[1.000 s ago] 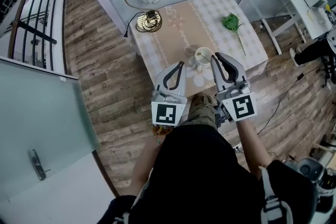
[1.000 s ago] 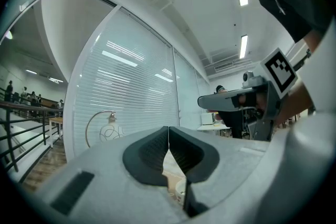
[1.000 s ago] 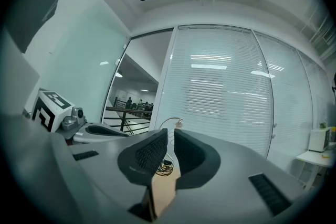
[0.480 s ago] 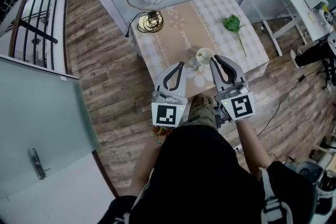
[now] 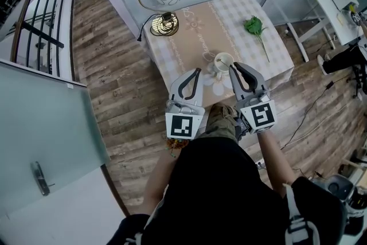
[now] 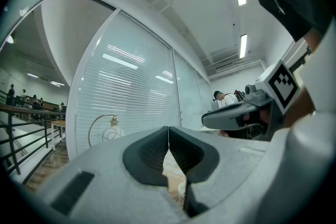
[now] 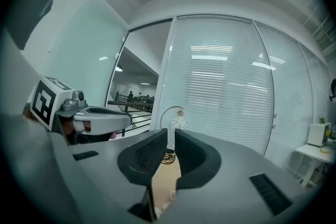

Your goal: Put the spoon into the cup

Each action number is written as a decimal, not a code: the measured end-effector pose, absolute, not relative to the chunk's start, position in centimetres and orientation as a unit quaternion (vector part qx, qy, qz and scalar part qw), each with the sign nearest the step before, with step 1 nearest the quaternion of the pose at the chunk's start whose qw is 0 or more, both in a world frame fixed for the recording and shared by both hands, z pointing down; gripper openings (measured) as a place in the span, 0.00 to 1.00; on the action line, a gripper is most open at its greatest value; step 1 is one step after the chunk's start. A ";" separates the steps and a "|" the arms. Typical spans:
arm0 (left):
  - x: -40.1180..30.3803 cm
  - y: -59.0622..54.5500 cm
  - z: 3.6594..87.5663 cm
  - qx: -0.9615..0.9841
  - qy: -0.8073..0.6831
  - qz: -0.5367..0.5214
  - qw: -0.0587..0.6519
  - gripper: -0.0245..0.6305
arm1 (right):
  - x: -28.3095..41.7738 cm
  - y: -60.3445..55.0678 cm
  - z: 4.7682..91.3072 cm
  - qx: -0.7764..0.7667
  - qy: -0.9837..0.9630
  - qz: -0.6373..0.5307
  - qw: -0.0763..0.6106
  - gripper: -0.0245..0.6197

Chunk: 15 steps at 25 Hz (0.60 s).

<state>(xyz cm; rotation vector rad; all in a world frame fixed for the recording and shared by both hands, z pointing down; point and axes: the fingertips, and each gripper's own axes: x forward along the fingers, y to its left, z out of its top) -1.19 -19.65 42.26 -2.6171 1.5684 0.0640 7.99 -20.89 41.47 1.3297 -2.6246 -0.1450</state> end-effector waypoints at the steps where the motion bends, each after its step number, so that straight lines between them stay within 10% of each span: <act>1: -1.2 -19.7 42.2 -0.856 0.514 0.022 0.046 0.06 | 8.0 -20.9 41.7 0.452 -0.885 -0.044 0.104 0.05; 15: -1.7 -19.4 42.3 -0.856 0.515 0.024 0.044 0.06 | 7.5 -20.2 42.9 0.448 -0.886 -0.027 0.120 0.05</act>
